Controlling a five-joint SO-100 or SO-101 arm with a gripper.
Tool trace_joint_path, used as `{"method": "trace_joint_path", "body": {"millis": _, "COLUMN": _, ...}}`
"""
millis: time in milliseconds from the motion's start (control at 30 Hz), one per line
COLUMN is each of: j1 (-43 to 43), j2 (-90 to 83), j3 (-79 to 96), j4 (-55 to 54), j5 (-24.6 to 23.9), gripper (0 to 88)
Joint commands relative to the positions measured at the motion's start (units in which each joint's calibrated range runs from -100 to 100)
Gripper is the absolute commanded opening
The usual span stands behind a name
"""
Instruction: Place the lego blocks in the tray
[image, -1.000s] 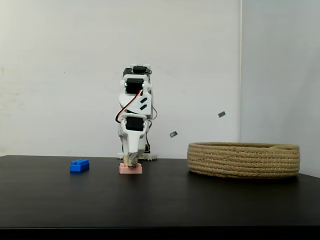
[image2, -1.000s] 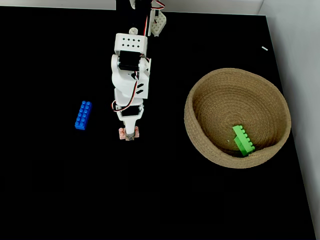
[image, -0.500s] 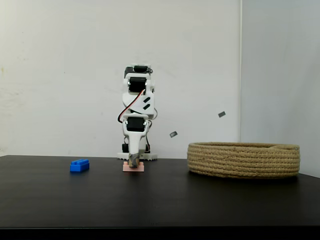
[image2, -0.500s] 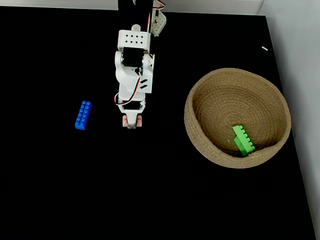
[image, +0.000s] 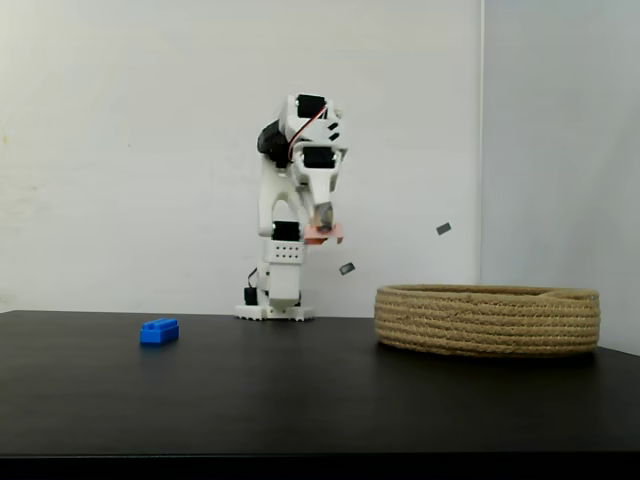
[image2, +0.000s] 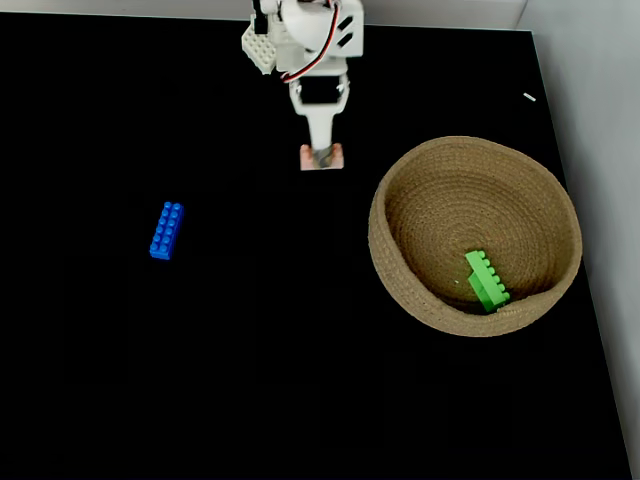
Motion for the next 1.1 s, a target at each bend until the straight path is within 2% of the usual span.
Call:
{"method": "trace_joint_path", "body": {"millis": 0, "j1": -8.31, "j2": -8.34, "j3": -7.60, "j4": 0.70, "j5": -2.10, "gripper": 0.1}}
{"method": "trace_joint_path", "body": {"millis": 133, "j1": -13.92, "j2": -2.15, "j3": -11.53, "j4": -2.71, "j5": -3.37, "gripper": 0.1}}
{"method": "trace_joint_path", "body": {"millis": 300, "j1": -13.59, "j2": 7.48, "j3": -15.36, "j4": -9.79, "j5": -5.13, "gripper": 0.1}}
{"method": "trace_joint_path", "body": {"millis": 467, "j1": -15.15, "j2": 12.56, "j3": -12.16, "j4": -17.70, "j5": -8.35, "gripper": 0.8}}
{"method": "trace_joint_path", "body": {"millis": 500, "j1": -15.32, "j2": 12.81, "j3": -11.34, "j4": -17.87, "j5": -8.69, "gripper": 6.7}}
{"method": "trace_joint_path", "body": {"millis": 600, "j1": -15.57, "j2": 12.47, "j3": -8.43, "j4": -17.95, "j5": -8.55, "gripper": 40.7}}
{"method": "trace_joint_path", "body": {"millis": 633, "j1": -15.57, "j2": 12.21, "j3": -7.79, "j4": -17.95, "j5": -8.35, "gripper": 44.8}}
{"method": "trace_joint_path", "body": {"millis": 767, "j1": -14.41, "j2": 11.09, "j3": -5.87, "j4": -17.87, "j5": -7.67, "gripper": 49.1}}
{"method": "trace_joint_path", "body": {"millis": 867, "j1": -12.76, "j2": 10.49, "j3": -5.78, "j4": -17.62, "j5": -6.74, "gripper": 48.5}}
{"method": "trace_joint_path", "body": {"millis": 1067, "j1": -4.19, "j2": 1.81, "j3": 0.97, "j4": -15.21, "j5": 0.68, "gripper": 45.3}}
